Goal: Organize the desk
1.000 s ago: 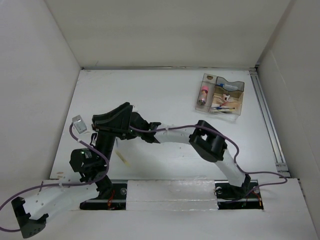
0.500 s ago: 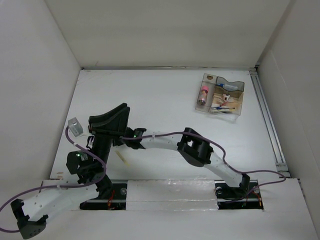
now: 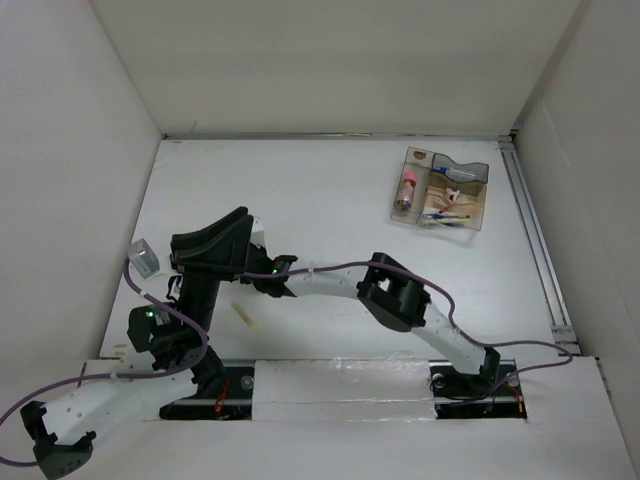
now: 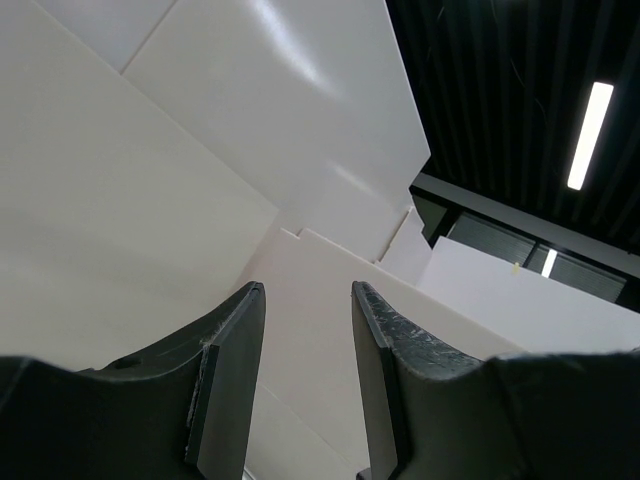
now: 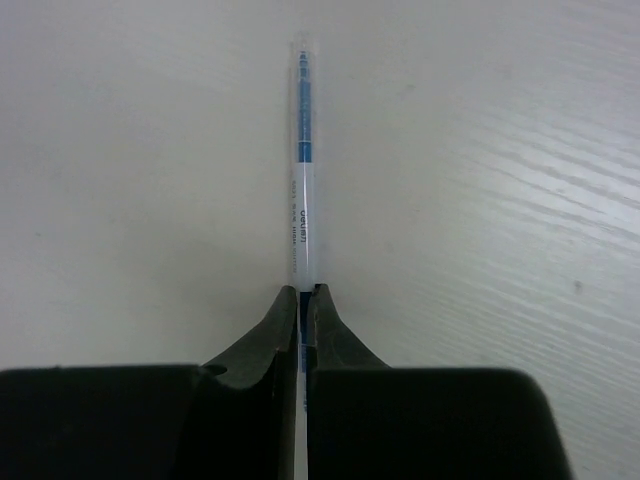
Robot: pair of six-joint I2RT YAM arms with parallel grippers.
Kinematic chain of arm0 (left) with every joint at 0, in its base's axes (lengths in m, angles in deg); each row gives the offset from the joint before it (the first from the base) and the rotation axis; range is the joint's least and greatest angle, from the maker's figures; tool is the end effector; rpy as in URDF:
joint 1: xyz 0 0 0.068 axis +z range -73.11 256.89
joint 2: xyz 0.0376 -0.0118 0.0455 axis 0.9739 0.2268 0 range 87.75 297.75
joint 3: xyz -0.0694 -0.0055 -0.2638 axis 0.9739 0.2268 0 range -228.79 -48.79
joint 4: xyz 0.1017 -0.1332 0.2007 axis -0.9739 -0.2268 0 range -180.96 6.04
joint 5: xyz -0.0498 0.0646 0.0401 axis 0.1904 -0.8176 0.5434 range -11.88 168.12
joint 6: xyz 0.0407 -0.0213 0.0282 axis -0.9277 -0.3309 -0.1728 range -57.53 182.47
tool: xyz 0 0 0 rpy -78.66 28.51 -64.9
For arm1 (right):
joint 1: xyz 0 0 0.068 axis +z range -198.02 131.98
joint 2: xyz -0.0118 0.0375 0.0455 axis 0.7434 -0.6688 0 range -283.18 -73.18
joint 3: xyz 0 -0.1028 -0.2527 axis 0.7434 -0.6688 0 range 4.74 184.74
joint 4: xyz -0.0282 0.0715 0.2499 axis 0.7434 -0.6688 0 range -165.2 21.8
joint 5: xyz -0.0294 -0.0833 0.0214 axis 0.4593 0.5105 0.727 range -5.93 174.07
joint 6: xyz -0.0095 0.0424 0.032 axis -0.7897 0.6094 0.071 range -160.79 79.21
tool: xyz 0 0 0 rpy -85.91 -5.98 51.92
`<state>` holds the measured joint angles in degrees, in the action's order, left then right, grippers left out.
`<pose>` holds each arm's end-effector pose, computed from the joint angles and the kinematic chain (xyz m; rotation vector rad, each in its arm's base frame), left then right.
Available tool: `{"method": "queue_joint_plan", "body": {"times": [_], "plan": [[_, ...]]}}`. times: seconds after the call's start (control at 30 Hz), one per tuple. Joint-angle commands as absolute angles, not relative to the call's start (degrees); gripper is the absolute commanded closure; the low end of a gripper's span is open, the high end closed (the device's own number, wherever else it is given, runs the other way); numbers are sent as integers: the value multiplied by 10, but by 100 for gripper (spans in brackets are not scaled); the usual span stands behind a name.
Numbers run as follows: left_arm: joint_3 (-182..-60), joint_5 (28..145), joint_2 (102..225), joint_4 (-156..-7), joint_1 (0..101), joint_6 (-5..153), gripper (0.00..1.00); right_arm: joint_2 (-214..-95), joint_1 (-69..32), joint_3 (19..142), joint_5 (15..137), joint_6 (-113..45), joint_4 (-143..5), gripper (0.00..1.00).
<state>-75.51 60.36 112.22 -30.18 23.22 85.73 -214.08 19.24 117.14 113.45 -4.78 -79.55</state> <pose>0.0576 -0.0600 0.3819 -0.1449 0.6887 -1.1992 0.2284 0.5000 0.1484 -0.3300 2.1730 0.4453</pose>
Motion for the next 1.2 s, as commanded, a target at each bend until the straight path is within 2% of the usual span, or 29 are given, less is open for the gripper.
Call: {"method": "queue_joint_plan", "body": {"times": [0.0, 0.07, 0.17, 0.2, 0.23, 0.27, 0.4, 0.63, 0.8, 1.17], "plan": [[-771, 609, 1121, -281, 228, 851, 64, -2092, 166, 1095, 1160, -34, -785, 100], [-772, 614, 1129, -274, 228, 852, 64, -2006, 147, 954, 1156, -29, -708, 100], [-775, 609, 1137, -277, 228, 853, 65, -1935, 122, 907, 1156, -14, -665, 100], [-774, 610, 1139, -279, 228, 858, 65, -1912, 111, 858, 1147, 2, -652, 100], [-773, 618, 1147, -271, 228, 860, 65, -1834, 76, 806, 1131, 21, -609, 100], [-773, 618, 1147, -271, 228, 860, 65, -1833, 75, 806, 1131, 31, -608, 100], [-781, 619, 1164, -278, 228, 864, 65, -1674, -3, 659, 1147, 118, -540, 100], [-780, 622, 1186, -269, 228, 871, 65, -1485, -211, 471, 1183, 317, -493, 100], [-781, 627, 1199, -259, 228, 869, 65, -1450, -301, 430, 1167, 434, -496, 100], [-777, 628, 1197, -253, 228, 874, 65, -1506, -419, 385, 1021, 583, -426, 100]]}}
